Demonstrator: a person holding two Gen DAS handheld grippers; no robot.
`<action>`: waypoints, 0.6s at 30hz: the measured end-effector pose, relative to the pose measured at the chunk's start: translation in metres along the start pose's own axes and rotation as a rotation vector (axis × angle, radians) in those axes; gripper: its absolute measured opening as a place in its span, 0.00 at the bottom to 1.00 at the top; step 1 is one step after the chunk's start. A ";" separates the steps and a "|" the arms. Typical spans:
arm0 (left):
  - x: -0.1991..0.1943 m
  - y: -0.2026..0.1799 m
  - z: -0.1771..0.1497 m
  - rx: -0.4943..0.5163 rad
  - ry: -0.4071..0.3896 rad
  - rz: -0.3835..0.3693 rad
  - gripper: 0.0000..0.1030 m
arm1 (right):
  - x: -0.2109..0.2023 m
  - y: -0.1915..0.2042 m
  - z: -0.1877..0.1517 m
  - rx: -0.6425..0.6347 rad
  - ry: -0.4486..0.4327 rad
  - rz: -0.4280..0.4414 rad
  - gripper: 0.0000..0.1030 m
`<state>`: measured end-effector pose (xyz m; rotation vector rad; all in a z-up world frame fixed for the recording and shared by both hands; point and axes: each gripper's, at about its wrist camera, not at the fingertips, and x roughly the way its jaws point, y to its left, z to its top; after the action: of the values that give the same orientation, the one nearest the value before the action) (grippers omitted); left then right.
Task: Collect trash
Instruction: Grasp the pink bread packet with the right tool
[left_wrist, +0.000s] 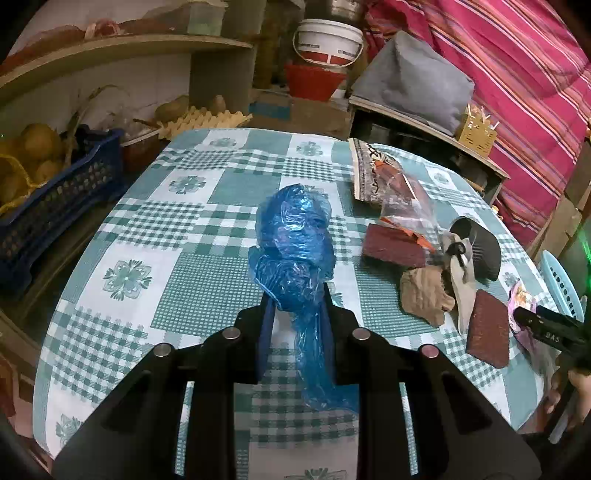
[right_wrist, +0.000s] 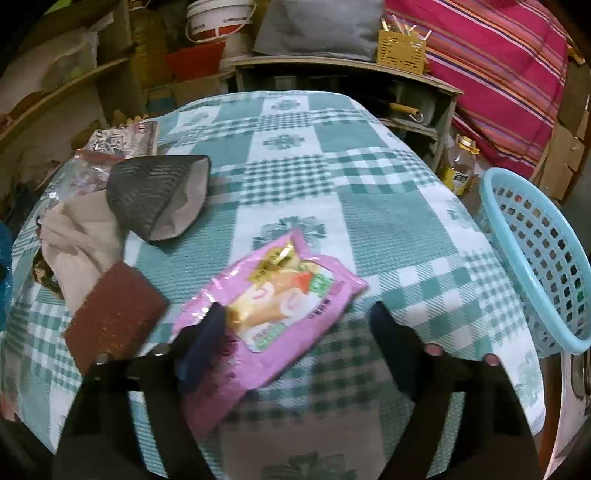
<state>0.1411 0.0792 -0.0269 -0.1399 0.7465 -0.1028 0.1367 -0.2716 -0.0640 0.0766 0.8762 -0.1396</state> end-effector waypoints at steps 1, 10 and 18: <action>0.001 -0.002 0.000 0.005 0.001 0.001 0.21 | 0.000 0.003 0.001 -0.008 -0.002 0.007 0.66; 0.003 -0.006 0.001 0.021 0.000 0.001 0.21 | 0.006 -0.006 0.015 0.020 -0.005 0.010 0.35; 0.003 -0.006 0.001 0.024 -0.001 0.007 0.21 | 0.008 -0.019 0.022 0.060 -0.016 0.047 0.13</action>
<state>0.1436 0.0731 -0.0275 -0.1143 0.7444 -0.1049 0.1556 -0.2935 -0.0567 0.1520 0.8534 -0.1221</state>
